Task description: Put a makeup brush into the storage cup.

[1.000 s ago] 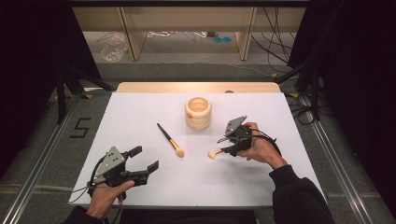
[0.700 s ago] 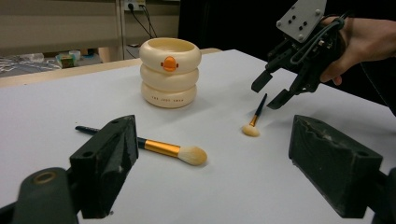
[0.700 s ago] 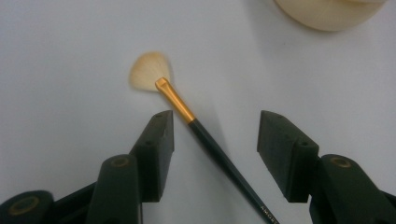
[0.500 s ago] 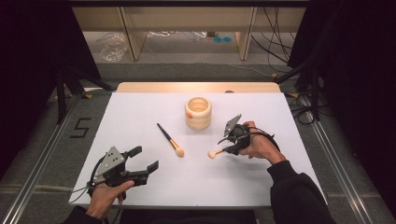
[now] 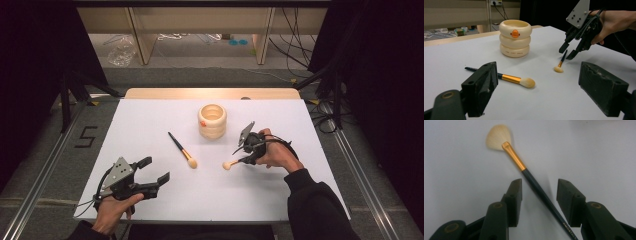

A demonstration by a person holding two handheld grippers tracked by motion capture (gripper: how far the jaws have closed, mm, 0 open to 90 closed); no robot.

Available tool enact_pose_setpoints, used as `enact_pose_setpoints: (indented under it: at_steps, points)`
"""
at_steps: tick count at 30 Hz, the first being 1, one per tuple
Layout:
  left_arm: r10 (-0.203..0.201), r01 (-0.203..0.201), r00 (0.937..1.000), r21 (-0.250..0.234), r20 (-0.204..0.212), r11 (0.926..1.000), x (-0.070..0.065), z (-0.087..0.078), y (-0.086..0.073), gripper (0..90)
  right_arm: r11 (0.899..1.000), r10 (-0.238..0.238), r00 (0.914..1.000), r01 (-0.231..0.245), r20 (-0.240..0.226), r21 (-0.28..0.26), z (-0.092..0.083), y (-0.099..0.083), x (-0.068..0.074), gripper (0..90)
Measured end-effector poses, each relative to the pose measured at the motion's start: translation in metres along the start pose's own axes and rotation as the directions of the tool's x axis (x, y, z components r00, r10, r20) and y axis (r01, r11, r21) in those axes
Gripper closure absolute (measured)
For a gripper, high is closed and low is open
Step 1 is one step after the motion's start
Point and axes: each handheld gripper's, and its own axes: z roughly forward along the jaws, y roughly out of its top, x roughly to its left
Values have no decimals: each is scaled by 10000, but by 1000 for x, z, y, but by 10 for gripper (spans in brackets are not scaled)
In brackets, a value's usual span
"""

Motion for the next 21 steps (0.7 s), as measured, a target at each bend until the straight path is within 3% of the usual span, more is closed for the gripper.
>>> enact_pose_setpoints:
  at_steps: [7,21]
  points:
    - [-11,11,10000,51,-23,10000,0,0,0,156,9996,14,9998,-8,-207,271,6,2,-1,592]
    - [-6,6,10000,37,-32,10000,0,0,0,156,9993,267,9987,-255,-428,288,10,0,-6,628]
